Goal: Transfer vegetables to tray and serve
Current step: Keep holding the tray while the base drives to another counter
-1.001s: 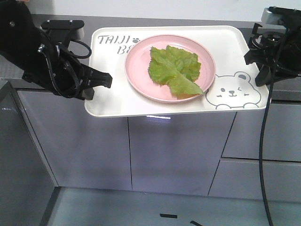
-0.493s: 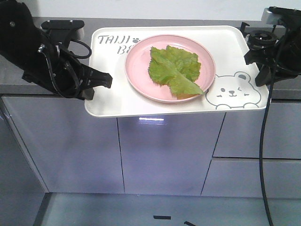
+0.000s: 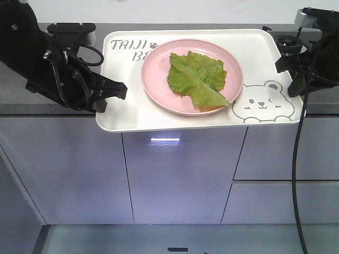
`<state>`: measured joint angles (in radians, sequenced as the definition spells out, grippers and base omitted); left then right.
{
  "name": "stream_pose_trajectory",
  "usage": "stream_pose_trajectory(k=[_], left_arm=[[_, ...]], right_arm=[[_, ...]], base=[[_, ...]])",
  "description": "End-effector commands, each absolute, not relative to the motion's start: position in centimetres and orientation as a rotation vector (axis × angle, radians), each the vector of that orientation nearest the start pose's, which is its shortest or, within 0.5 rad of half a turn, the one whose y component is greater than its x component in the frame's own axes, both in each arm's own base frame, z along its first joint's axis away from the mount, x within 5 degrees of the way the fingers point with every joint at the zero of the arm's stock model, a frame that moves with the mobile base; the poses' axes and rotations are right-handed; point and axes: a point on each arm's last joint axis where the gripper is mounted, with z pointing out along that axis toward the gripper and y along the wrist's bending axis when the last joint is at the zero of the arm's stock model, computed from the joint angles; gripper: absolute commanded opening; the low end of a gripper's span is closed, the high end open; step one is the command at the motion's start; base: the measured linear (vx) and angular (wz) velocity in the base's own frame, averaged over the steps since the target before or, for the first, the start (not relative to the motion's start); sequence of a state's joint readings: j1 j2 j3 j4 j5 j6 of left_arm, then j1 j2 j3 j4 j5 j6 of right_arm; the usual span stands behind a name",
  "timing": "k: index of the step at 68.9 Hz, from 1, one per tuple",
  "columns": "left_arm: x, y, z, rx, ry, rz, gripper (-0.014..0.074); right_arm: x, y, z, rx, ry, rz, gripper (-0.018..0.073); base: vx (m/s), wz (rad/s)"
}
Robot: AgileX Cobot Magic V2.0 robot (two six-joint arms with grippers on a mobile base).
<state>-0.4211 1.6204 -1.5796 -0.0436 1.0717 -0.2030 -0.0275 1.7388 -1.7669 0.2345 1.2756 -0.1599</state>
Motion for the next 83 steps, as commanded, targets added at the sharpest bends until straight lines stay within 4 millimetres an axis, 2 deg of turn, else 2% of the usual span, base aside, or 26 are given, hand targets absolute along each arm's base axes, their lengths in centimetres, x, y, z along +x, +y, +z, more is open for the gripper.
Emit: stream_pose_trajectory(k=[1, 83], left_arm=[[30.80, -14.86, 38.90, 0.300, 2.463, -0.353, -0.0006], [30.80, -14.86, 38.90, 0.300, 2.463, -0.353, -0.0006]], right_arm=[[35.34, 1.45, 39.39, -0.176, 2.608, 0.305, -0.0006], [35.34, 1.45, 39.39, -0.176, 2.608, 0.305, -0.0006]], base=[[0.06, -0.01], [0.11, 0.03]])
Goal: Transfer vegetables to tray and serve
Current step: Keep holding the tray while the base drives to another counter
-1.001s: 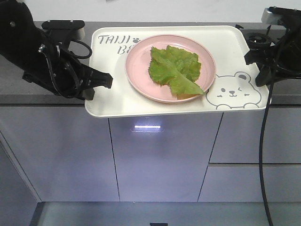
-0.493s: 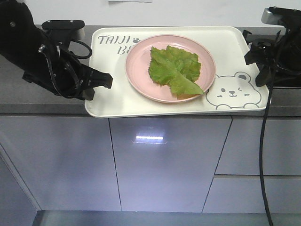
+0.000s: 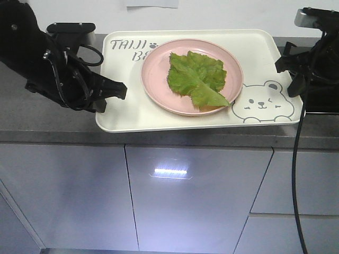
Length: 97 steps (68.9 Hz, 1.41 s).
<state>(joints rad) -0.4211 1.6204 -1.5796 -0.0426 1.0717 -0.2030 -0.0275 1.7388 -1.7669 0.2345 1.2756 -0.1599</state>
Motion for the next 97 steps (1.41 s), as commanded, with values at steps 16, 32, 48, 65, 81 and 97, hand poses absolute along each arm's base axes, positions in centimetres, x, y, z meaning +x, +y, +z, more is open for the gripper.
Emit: stream_pose_trajectory(k=[16, 32, 48, 65, 81, 97], left_arm=[[30.80, -14.86, 38.90, 0.300, 2.463, -0.353, -0.0006], [30.80, -14.86, 38.90, 0.300, 2.463, -0.353, -0.0006], [30.80, -14.86, 38.90, 0.300, 2.463, -0.353, -0.0006], [30.80, -14.86, 38.90, 0.300, 2.463, -0.353, -0.0006], [30.80, -14.86, 38.90, 0.300, 2.463, -0.353, -0.0006], [30.80, -14.86, 38.90, 0.300, 2.463, -0.353, -0.0006]], right_arm=[[35.34, 1.45, 39.39, -0.176, 2.608, 0.305, -0.0006], [35.34, 1.45, 39.39, -0.176, 2.608, 0.305, -0.0006], [35.34, 1.45, 39.39, -0.176, 2.608, 0.305, -0.0006], [35.34, 1.45, 39.39, -0.176, 2.608, 0.305, -0.0006], [35.34, 1.45, 39.39, -0.176, 2.608, 0.305, -0.0006], [35.34, 1.45, 39.39, -0.176, 2.608, 0.305, -0.0006]], base=[[0.13, 0.01], [0.13, 0.01], [0.11, 0.03], [0.10, 0.07], [0.08, 0.09], [0.07, 0.04]])
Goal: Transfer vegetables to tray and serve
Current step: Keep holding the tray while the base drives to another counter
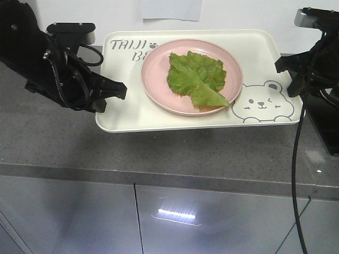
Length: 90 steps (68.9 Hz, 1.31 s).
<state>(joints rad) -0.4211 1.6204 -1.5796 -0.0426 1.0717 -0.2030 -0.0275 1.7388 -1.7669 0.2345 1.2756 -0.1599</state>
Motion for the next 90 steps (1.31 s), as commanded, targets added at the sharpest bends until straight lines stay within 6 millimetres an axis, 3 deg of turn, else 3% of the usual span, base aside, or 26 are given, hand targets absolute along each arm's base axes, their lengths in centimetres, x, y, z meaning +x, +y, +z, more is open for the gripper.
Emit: stream_pose_trajectory(k=[1, 90], left_arm=[[30.80, -14.86, 38.90, 0.300, 2.463, -0.353, -0.0006], [30.80, -14.86, 38.90, 0.300, 2.463, -0.353, -0.0006]], right_arm=[[35.34, 1.45, 39.39, -0.176, 2.608, 0.305, -0.0006], [35.34, 1.45, 39.39, -0.176, 2.608, 0.305, -0.0006]], base=[[0.07, 0.00], [0.10, -0.06]])
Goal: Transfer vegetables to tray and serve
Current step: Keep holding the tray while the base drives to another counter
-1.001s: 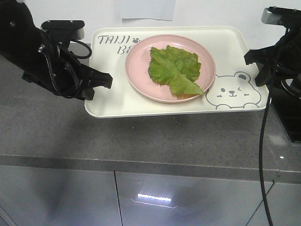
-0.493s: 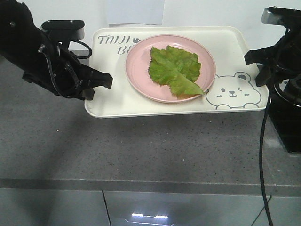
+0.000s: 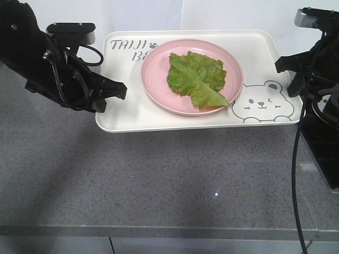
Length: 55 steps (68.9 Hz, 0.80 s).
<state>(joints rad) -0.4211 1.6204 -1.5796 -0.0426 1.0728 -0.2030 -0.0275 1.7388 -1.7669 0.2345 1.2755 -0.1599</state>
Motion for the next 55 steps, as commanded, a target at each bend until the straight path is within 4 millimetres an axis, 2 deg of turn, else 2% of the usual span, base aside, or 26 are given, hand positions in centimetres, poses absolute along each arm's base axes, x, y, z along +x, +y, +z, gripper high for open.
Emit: stream_pose_trajectory(k=[1, 55], left_arm=[[30.80, -14.86, 38.90, 0.300, 2.463, -0.353, -0.0006], [30.80, -14.86, 38.90, 0.300, 2.463, -0.353, -0.0006]], right_arm=[[35.34, 1.45, 39.39, -0.176, 2.608, 0.305, -0.0006], [35.34, 1.45, 39.39, -0.176, 2.608, 0.305, -0.0006]], base=[[0.09, -0.01], [0.07, 0.01]])
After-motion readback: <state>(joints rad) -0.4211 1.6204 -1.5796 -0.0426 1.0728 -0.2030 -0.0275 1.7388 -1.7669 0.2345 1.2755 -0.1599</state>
